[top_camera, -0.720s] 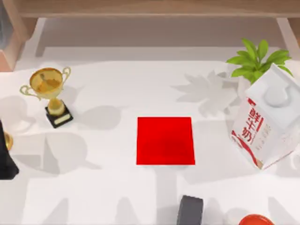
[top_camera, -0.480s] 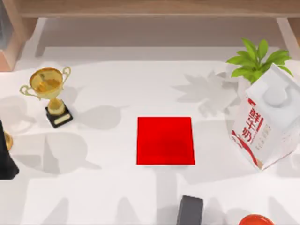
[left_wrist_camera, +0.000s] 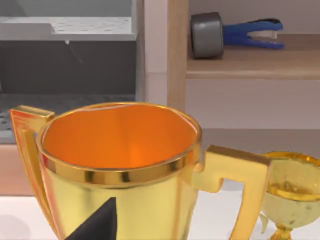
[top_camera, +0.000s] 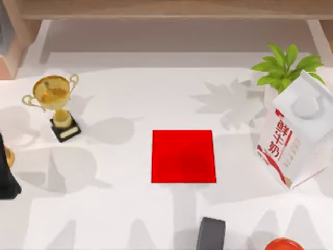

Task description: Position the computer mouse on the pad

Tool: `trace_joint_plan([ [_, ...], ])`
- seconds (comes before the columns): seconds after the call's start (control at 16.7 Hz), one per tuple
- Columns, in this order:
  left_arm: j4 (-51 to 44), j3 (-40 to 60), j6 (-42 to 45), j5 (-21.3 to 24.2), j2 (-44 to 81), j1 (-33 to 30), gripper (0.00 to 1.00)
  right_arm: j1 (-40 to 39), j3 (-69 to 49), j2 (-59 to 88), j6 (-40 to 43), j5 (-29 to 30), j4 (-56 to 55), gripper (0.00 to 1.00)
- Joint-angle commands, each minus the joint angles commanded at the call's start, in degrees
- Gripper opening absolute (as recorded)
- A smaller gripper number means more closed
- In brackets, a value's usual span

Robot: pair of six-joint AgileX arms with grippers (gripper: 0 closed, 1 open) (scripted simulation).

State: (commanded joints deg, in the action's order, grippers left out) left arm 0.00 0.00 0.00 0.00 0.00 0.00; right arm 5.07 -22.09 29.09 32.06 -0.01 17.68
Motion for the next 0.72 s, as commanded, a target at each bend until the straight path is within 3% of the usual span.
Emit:
trace_joint_plan([
  [0.72,0.0,0.0,0.0,0.0,0.0,0.0,1.0,9.95,-43.33,59.88,72.22,-0.03,34.68,1.0],
])
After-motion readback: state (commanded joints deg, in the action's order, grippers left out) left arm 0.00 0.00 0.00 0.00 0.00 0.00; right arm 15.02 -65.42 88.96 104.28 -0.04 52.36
